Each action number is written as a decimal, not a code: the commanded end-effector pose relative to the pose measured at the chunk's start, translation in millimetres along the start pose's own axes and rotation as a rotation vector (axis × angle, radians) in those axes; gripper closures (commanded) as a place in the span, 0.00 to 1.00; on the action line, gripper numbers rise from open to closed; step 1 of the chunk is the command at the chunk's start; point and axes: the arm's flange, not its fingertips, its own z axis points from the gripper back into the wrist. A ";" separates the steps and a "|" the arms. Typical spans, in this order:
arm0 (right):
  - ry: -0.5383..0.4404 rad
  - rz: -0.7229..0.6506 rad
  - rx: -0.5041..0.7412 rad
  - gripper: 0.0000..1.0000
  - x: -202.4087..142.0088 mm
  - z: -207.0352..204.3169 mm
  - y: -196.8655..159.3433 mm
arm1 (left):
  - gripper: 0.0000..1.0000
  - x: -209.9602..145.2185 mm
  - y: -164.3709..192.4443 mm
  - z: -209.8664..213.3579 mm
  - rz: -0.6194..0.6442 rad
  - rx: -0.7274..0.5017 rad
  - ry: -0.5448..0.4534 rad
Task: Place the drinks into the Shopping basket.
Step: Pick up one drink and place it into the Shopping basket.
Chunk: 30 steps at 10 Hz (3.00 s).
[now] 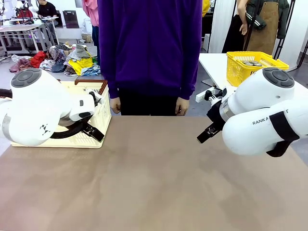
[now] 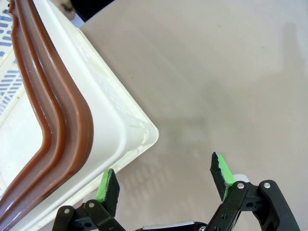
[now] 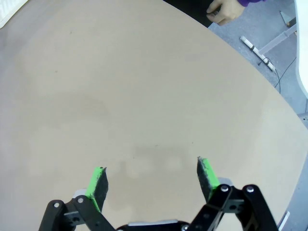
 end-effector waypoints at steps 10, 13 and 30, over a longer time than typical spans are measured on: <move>0.060 -0.519 0.710 0.00 -43.0 167.4 -127.9 | 0.00 -23.2 130.0 188.4 0.361 -0.794 -0.173; -0.246 -0.868 0.836 0.00 -118.9 235.7 -229.3 | 0.00 -85.2 239.7 189.1 0.673 -0.855 -0.271; -0.411 -1.237 0.863 0.00 -230.4 246.7 -307.7 | 0.00 -203.3 322.7 177.0 1.015 -0.904 -0.427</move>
